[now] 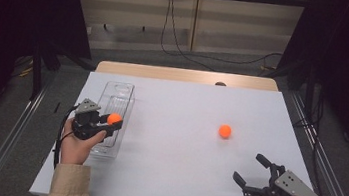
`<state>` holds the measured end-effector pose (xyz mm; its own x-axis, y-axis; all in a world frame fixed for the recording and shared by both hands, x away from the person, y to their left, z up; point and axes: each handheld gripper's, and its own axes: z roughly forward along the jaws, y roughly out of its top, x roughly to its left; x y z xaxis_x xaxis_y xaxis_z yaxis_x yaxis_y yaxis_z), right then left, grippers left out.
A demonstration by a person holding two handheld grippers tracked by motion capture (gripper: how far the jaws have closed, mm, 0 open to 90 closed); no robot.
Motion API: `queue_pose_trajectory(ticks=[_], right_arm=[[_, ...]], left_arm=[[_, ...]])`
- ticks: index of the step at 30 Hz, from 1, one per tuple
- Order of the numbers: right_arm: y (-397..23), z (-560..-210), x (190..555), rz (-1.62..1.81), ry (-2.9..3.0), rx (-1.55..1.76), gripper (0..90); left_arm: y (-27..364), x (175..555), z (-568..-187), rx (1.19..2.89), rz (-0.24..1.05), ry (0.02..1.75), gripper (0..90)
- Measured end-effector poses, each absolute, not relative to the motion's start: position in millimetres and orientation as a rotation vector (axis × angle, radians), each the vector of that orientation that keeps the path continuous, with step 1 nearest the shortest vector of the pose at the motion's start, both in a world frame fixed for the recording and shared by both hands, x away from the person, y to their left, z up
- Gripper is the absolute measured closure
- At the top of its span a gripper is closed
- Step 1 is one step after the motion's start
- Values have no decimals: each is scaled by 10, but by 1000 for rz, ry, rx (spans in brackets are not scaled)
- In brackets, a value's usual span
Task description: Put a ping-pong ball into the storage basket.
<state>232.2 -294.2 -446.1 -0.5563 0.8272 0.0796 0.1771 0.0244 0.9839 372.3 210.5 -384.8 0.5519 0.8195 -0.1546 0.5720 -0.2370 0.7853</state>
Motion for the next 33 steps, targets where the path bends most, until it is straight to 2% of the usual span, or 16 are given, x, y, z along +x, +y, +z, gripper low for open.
queue_pose_trajectory(ticks=[33], right_arm=[[-2945, -4458, 2320, 1575, 1770, 1022, 25]], left_arm=[[2190, 3747, -3924, 1940, 410, 1166, 508]])
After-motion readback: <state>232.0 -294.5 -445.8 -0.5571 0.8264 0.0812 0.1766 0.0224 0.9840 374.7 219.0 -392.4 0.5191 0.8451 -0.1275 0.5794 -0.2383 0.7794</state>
